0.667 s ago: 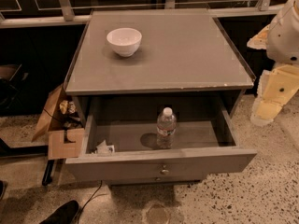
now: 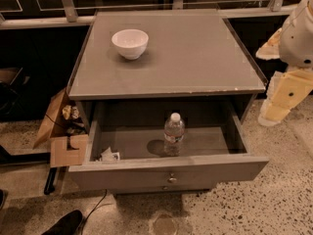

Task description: Pick water bottle from top drawer and place on counter

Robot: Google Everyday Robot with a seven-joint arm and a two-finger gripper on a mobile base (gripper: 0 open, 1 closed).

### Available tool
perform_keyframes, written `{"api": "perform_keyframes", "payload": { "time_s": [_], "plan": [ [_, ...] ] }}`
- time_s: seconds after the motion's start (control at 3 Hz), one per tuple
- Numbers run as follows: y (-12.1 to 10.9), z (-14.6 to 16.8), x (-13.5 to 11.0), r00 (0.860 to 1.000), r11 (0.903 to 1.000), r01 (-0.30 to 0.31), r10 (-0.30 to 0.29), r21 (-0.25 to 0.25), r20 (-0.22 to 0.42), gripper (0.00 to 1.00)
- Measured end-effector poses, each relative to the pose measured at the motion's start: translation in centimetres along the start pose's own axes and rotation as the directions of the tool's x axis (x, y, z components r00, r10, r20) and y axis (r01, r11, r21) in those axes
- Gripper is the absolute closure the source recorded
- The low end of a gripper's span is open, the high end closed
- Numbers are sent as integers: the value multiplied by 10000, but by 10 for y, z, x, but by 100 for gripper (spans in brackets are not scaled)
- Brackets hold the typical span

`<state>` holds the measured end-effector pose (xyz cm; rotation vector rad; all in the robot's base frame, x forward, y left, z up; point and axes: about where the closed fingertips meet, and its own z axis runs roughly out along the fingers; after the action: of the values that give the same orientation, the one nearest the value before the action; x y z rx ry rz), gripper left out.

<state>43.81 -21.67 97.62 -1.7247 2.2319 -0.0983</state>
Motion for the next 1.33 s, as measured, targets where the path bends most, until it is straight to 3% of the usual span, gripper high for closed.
{"api": "perform_keyframes", "payload": {
  "time_s": [0.33, 0.67, 1.0, 1.33],
  "plan": [
    [3, 19, 1, 9991, 9997, -240, 240, -14, 344, 41],
    [7, 69, 2, 9896, 9961, -877, 883, -104, 1133, 64],
    [8, 122, -1, 9702, 9889, -1481, 1480, -142, 1921, 87],
    [-3, 181, -13, 9221, 9704, -2412, 2328, -113, 3092, 100]
  ]
}}
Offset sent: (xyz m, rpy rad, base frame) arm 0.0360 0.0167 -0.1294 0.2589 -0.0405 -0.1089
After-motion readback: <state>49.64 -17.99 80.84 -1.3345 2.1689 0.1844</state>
